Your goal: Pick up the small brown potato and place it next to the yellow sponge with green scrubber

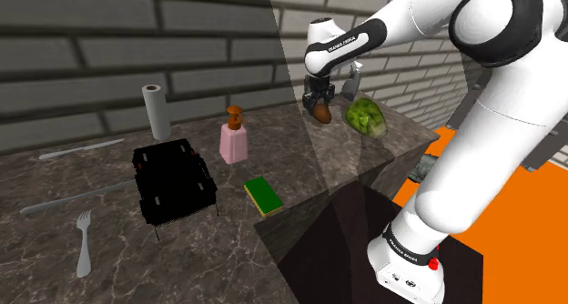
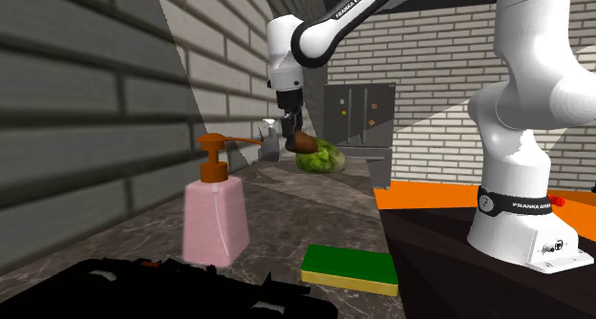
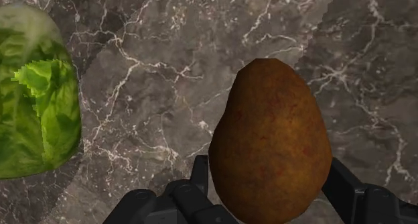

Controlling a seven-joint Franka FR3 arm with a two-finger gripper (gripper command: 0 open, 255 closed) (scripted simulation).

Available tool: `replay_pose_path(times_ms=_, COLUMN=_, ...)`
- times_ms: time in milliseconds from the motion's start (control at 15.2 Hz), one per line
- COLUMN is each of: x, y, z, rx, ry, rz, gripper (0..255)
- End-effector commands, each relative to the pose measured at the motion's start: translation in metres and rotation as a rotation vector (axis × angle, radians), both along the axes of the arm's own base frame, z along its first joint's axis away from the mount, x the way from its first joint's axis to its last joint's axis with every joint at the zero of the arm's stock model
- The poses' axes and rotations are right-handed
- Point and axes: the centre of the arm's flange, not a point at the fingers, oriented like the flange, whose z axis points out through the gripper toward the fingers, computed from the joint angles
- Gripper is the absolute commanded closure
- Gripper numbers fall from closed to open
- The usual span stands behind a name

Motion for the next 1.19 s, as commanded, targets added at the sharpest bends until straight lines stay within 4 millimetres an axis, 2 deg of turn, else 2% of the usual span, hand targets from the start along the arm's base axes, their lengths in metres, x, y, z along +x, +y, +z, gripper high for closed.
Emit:
replay_pose_path(times_ms=0, x=-0.006, y=0.028, z=0.001, rx=-0.001, ry=0.000, rz=-0.001, gripper=255)
replay_pose_path(times_ms=924, x=-0.052, y=0.204, z=0.002, rx=-0.001, ry=0.000, rz=-0.001, gripper=255)
replay_pose_path(times_ms=1122, x=-0.052, y=0.204, z=-0.014, rx=-0.001, ry=0.000, rz=-0.001, gripper=255)
